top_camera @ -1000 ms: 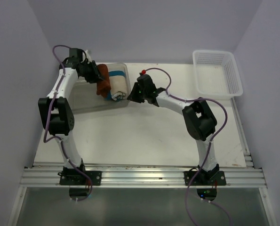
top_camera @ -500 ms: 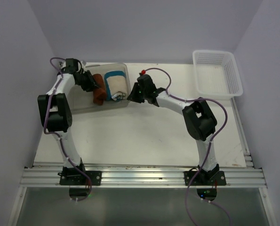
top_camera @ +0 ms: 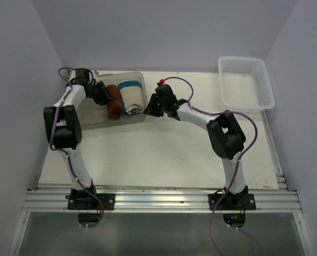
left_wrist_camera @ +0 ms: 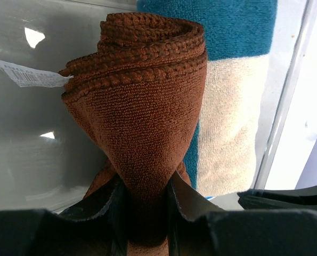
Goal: Roll the towels
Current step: Place the rolled towel into the container
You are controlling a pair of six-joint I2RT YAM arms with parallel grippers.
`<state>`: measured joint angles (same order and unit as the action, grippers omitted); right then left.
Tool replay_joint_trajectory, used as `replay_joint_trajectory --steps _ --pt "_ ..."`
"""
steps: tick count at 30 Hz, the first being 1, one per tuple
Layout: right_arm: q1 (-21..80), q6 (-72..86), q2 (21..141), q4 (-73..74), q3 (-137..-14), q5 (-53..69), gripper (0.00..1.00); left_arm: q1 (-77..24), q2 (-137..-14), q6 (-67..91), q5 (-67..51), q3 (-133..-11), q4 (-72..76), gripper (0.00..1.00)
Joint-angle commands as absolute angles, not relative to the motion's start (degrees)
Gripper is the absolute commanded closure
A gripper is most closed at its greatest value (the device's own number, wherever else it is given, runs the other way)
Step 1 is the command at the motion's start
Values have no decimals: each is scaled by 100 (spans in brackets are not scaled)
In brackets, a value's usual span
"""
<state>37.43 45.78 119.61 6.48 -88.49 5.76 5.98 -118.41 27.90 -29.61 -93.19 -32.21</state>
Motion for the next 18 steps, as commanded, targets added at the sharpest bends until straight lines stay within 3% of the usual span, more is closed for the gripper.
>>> replay_joint_trajectory --steps 1,14,18 --pt "3770 4307 12015 896 -9009 817 80 624 -12128 2638 -2866 -9439 -3163 100" --pt "3770 4315 12094 905 -8965 914 80 615 -12454 2241 -1758 -9729 -3779 100" --pt "3762 4350 12111 888 -8930 905 80 545 -12577 2171 -1540 -9939 -3954 87"
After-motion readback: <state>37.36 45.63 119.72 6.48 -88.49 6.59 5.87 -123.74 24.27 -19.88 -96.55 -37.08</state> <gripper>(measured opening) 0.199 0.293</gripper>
